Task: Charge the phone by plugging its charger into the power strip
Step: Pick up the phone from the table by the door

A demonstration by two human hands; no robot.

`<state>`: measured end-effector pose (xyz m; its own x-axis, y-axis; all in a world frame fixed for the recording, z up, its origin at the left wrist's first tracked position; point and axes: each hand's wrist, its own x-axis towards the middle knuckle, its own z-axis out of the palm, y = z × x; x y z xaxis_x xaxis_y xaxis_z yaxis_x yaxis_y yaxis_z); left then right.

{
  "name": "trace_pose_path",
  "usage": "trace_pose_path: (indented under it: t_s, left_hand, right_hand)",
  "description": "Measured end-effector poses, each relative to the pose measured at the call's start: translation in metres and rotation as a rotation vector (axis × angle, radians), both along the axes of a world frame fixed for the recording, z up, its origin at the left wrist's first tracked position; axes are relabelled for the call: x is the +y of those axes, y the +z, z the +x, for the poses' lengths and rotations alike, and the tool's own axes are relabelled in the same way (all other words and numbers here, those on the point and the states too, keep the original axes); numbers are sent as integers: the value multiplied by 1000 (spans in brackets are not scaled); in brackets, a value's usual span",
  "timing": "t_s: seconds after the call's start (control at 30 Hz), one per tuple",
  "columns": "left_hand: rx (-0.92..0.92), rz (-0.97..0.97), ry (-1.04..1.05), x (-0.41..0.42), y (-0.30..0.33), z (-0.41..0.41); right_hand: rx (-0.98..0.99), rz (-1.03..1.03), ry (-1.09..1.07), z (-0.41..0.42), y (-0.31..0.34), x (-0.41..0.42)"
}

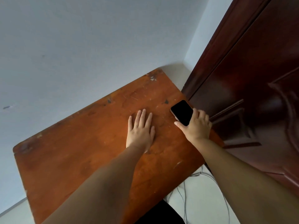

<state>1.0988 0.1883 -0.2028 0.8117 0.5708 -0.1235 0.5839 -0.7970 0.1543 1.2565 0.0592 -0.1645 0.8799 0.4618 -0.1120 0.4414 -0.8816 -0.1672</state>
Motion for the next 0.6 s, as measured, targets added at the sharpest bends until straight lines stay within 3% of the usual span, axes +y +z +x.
trace_pose_path:
  t_s: [0.23,0.43,0.6]
  left_hand:
    - [15,0,0,-1,-1,0]
    - [106,-75,-12,3,8,4]
    - [13,-63,50,25,48,-4]
  right_hand:
    - [-22,6,53,4,3,-1]
    - [-104,-14,236,11,31,6]
    - [-175,39,359,6,74,41]
